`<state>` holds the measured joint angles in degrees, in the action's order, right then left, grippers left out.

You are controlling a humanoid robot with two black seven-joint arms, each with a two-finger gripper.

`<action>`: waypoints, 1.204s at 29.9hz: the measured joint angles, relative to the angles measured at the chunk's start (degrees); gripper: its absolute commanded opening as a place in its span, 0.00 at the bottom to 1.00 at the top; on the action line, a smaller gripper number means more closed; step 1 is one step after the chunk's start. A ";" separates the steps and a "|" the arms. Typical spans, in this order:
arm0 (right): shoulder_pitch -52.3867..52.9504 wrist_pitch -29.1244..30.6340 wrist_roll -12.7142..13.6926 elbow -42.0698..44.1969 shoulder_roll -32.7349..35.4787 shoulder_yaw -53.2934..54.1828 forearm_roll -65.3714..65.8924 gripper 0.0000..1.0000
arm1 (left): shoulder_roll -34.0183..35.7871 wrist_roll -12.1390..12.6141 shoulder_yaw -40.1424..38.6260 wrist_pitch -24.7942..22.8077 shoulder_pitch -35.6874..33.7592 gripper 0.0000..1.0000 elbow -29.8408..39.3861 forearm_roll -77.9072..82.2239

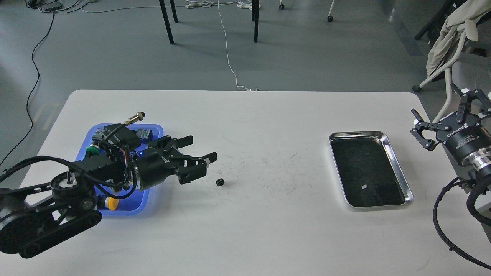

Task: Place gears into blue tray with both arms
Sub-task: 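Close the left gripper on the second black part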

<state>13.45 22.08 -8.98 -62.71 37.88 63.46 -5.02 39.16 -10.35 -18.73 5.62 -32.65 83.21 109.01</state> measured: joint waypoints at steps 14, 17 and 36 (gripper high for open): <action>-0.09 0.15 0.00 0.54 1.48 -0.13 0.40 0.98 | -10.50 0.07 -0.66 5.53 5.12 0.96 -11.20 15.98; -0.09 0.20 0.00 0.56 1.91 -0.11 0.43 0.98 | -12.22 0.06 -0.67 6.01 6.65 0.94 -13.08 15.99; -0.27 1.34 0.01 0.21 2.32 -0.11 0.50 0.98 | -15.26 0.07 -0.59 8.16 9.03 0.16 -19.96 16.00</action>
<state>13.18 23.41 -8.96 -62.50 40.21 63.35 -4.52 23.90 -10.28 -19.32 13.78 -23.61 63.25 125.01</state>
